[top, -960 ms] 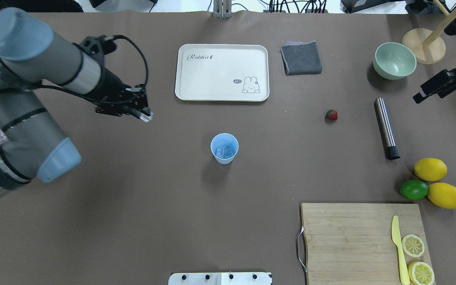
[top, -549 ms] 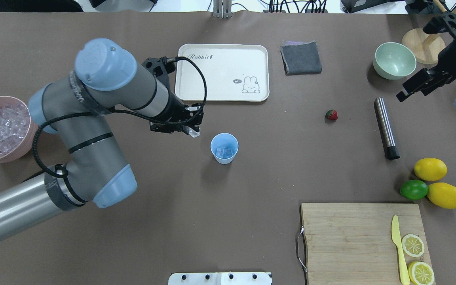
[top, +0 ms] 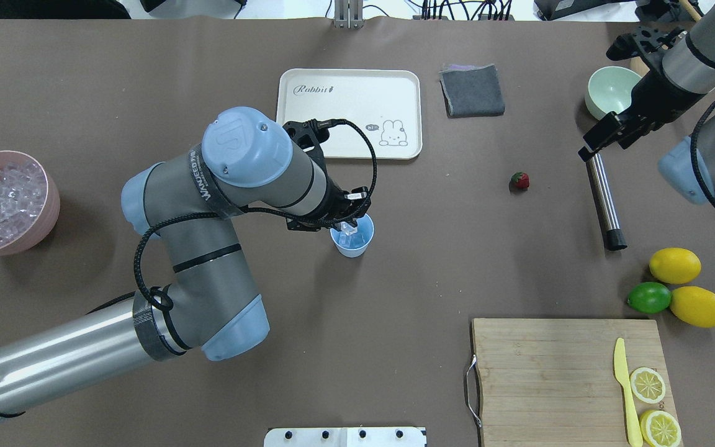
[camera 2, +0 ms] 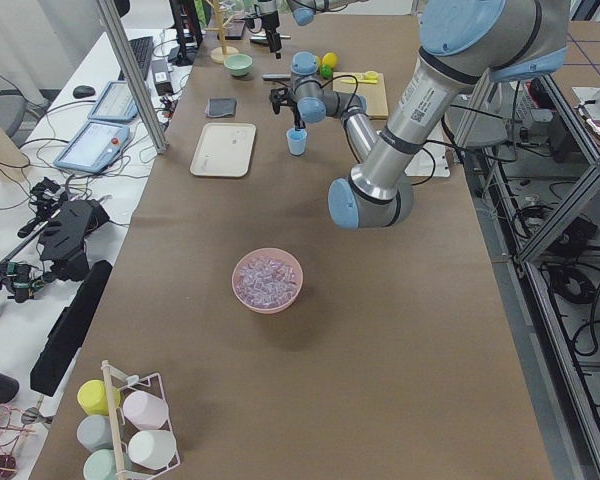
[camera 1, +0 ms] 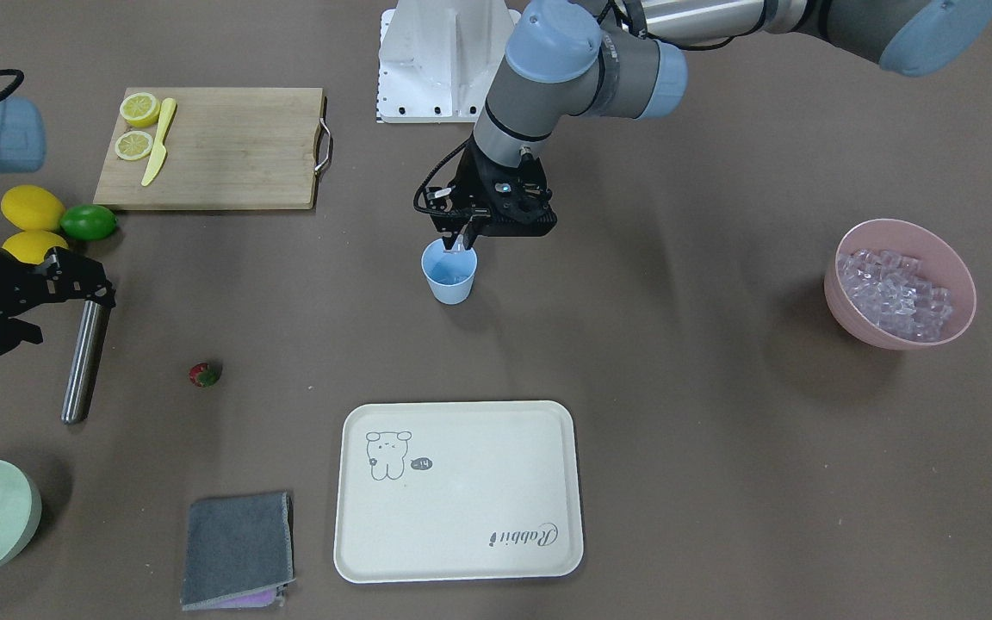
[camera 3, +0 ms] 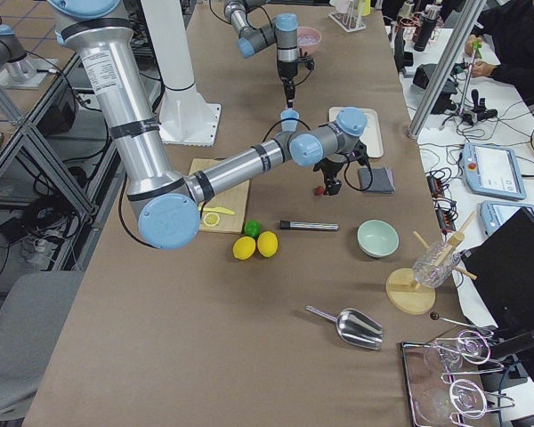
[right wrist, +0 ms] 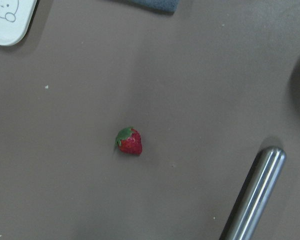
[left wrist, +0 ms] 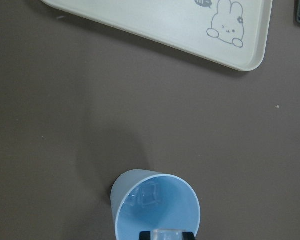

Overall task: Mash ice and strawberries in cup
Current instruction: 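Drop ice into the blue cup with left gripper while right arm reaches out, then grasp the red strawberry with right gripper while left gripper returns to bowl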

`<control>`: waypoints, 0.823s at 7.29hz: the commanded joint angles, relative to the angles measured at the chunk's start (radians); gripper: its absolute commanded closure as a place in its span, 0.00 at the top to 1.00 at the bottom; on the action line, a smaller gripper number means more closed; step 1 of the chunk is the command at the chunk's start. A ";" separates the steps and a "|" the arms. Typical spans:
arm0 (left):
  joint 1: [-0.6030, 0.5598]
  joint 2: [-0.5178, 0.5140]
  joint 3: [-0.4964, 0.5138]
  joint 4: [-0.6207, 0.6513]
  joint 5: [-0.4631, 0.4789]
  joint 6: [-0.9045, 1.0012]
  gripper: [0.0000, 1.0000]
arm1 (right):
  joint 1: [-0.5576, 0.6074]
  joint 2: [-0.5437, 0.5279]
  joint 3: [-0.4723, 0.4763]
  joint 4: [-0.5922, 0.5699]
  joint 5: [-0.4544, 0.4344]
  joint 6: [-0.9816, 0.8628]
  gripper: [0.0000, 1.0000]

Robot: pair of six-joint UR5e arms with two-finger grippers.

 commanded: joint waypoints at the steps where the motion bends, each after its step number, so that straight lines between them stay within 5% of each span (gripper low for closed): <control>1: 0.015 -0.008 0.024 -0.004 0.022 0.001 0.00 | -0.082 0.011 -0.129 0.271 -0.067 0.177 1.00; 2: 0.018 -0.008 0.033 -0.019 0.022 0.001 0.00 | -0.126 0.014 -0.160 0.349 -0.111 0.246 1.00; 3: 0.018 -0.008 0.033 -0.022 0.022 0.001 0.26 | -0.158 0.020 -0.162 0.371 -0.131 0.292 1.00; 4: 0.021 -0.008 0.033 -0.025 0.024 0.002 0.97 | -0.178 0.028 -0.168 0.371 -0.163 0.311 1.00; 6: 0.021 -0.011 0.028 -0.022 0.024 0.002 0.98 | -0.212 0.067 -0.206 0.371 -0.216 0.360 1.00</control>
